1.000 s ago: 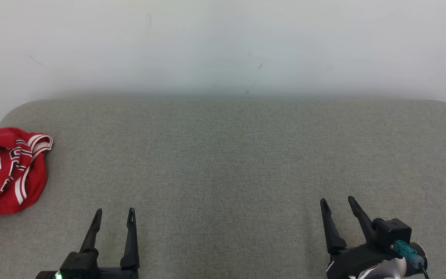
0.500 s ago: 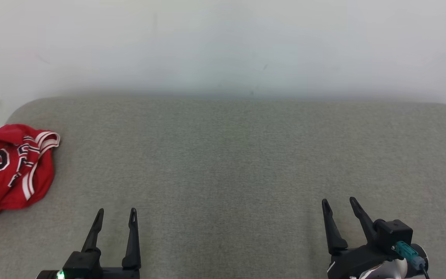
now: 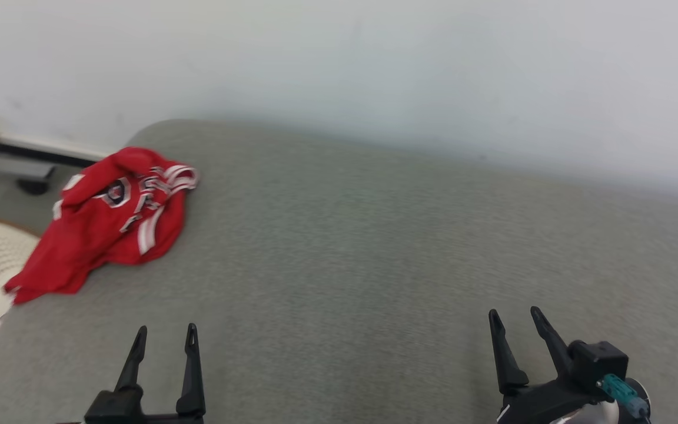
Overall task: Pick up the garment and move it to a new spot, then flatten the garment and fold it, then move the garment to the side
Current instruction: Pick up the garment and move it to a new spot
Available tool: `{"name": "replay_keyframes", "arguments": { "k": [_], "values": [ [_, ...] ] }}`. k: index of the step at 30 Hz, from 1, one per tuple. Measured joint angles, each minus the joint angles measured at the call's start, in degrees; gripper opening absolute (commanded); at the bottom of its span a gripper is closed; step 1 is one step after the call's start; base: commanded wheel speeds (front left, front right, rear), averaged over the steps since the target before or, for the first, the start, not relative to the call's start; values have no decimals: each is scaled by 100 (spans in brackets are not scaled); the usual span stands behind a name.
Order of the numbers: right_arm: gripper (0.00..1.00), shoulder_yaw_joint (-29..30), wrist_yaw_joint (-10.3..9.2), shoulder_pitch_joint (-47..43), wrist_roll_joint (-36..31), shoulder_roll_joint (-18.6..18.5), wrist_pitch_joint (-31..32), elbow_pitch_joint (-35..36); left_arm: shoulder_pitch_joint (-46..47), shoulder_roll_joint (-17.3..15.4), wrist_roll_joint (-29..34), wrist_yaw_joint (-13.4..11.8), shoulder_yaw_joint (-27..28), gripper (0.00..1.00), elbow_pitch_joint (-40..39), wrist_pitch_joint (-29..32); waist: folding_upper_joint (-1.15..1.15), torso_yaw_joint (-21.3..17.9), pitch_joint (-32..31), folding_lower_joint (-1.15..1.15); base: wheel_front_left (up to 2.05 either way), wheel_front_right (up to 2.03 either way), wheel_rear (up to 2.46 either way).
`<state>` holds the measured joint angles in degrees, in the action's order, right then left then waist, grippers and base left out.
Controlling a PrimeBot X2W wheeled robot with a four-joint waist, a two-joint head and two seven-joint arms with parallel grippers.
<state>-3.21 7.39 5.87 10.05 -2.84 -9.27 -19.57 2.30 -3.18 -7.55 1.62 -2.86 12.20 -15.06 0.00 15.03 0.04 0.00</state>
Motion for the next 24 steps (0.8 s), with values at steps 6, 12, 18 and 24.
{"name": "replay_keyframes", "arguments": {
  "k": [6, 12, 18, 24],
  "values": [
    [100, -159, 0, -21, 102, -3, -8, -38, -128, -21, 1, 34, 179, 100, -18, 1, 0, 702, -55, 0, 0, 0, 0],
    [100, -592, 0, 246, 138, 3, 71, -69, -460, -35, -70, -165, 556, 100, -412, 1, 0, 1264, -80, 0, 0, 0, 0],
    [100, -849, 0, 449, 137, 5, 119, -167, -648, -15, -177, -264, 791, 100, -595, 1, 0, 1522, 14, 0, 0, 0, 0],
    [100, -905, 0, 499, 137, 1, 110, -252, -687, 7, -300, -215, 813, 100, -602, 1, 0, 1570, 111, 0, 0, 0, 0]
  ]
}}
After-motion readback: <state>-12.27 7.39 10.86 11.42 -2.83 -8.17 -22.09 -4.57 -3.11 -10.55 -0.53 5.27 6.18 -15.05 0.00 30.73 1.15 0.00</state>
